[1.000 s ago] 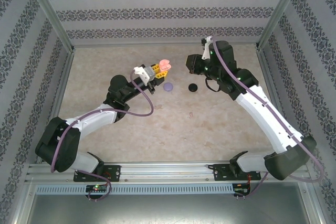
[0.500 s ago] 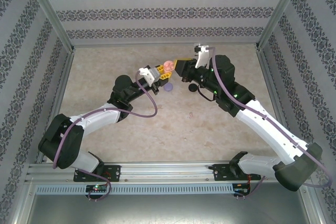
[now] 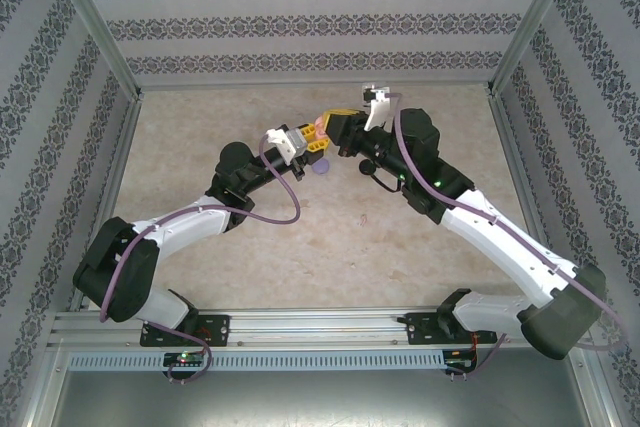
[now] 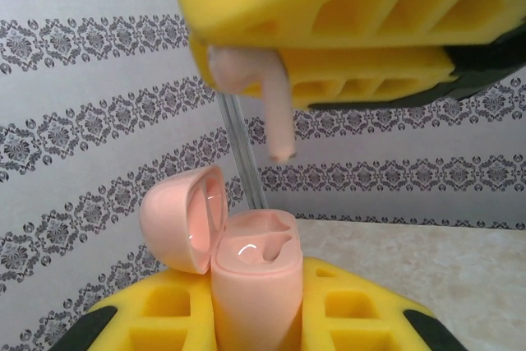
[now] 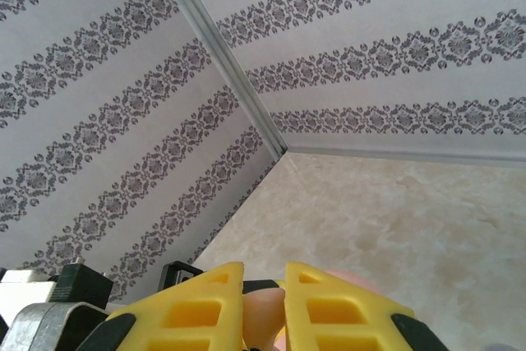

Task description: Insert the wireless bluetooth earbuds into the charging case

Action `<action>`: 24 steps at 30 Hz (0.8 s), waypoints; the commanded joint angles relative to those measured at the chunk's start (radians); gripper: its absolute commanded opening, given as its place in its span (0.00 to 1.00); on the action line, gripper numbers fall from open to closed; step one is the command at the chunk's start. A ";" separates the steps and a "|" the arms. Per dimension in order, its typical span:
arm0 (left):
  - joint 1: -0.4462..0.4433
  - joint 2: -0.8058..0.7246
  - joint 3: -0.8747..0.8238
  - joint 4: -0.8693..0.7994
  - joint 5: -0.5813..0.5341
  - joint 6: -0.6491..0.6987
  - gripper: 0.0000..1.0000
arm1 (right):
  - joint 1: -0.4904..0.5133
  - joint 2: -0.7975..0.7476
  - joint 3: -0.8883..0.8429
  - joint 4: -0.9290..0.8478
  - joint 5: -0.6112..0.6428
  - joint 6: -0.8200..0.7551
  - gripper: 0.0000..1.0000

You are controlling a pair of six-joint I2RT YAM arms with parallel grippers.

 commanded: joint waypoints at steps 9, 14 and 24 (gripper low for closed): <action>-0.014 -0.030 0.028 0.013 0.016 0.009 0.00 | 0.013 0.007 -0.027 0.052 -0.004 0.010 0.14; -0.015 -0.035 0.031 0.009 0.015 0.014 0.00 | 0.013 0.007 -0.034 0.049 -0.001 0.009 0.13; -0.016 -0.049 0.032 0.005 0.019 0.010 0.00 | 0.002 0.019 -0.051 0.047 0.006 0.007 0.12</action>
